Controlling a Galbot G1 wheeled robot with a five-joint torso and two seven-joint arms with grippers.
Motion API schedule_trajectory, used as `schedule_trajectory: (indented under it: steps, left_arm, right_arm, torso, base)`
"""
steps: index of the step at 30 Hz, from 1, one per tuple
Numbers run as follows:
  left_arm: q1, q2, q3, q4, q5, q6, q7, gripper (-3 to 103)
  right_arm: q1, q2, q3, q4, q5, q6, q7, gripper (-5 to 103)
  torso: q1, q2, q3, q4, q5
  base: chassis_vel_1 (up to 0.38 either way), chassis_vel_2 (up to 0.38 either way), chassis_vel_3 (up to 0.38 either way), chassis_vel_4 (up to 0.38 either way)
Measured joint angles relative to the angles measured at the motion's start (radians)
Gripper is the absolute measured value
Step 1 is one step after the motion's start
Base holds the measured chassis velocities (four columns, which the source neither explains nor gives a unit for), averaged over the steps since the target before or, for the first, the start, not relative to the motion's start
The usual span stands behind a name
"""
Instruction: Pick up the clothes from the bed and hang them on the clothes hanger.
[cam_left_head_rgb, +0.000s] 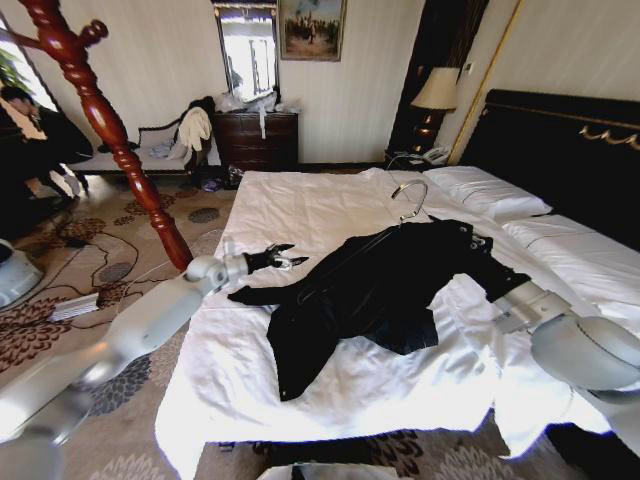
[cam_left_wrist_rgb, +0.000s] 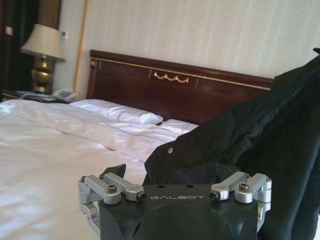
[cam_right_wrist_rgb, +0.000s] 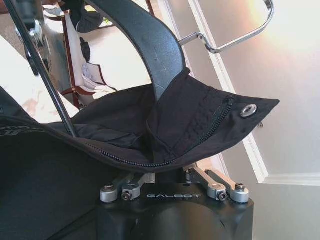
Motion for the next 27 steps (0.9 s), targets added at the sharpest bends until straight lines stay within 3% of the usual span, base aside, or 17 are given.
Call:
schedule_trajectory:
  steps: [2, 8, 22, 24, 26, 27]
  left_arm:
    - [-0.017, -0.019, 0.017, 0.023, 0.000, -0.001, 0.009, 103]
    - [-0.091, -0.111, 0.095, 0.144, 0.033, -0.011, 0.051, 98]
    - [-0.125, -0.160, 0.178, 0.217, 0.076, -0.011, 0.070, 100]
    - [-0.120, -0.165, 0.178, 0.223, 0.077, -0.011, 0.067, 89]
    - [-0.119, -0.166, 0.178, 0.223, 0.077, -0.011, 0.064, 89]
    - [-0.118, -0.166, 0.178, 0.223, 0.076, -0.011, 0.063, 85]
  right_arm:
    - [0.000, 0.001, 0.000, -0.001, 0.000, 0.001, 0.000, 20]
    - [0.001, 0.003, 0.003, -0.003, 0.000, 0.003, 0.000, 20]
    - [0.012, -0.008, 0.003, -0.005, 0.010, 0.003, 0.002, 20]
    - [0.010, -0.007, 0.002, -0.005, 0.010, 0.003, 0.002, 20]
    - [0.010, -0.008, 0.001, -0.005, 0.010, 0.003, 0.003, 20]
    - [0.011, -0.008, 0.001, -0.004, 0.010, 0.003, 0.003, 20]
  torso:
    - [0.000, 0.000, 0.000, 0.0000, 0.0002]
    - [0.000, 0.000, 0.000, 0.0003, 0.0000]
    - [0.000, 0.000, 0.000, 0.0003, -0.0001]
    - [0.000, 0.000, 0.000, 0.0003, -0.0001]
    - [0.000, 0.000, 0.000, 0.0002, -0.0001]
    - [0.000, 0.000, 0.000, 0.0003, -0.0001]
  base:
    - [0.000, 0.000, 0.000, 0.000]
    - [0.000, 0.000, 0.000, 0.000]
    - [0.000, 0.000, 0.000, 0.000]
    - [0.000, 0.000, 0.000, 0.000]
    - [0.000, 0.000, 0.000, 0.000]
    - [0.000, 0.000, 0.000, 0.000]
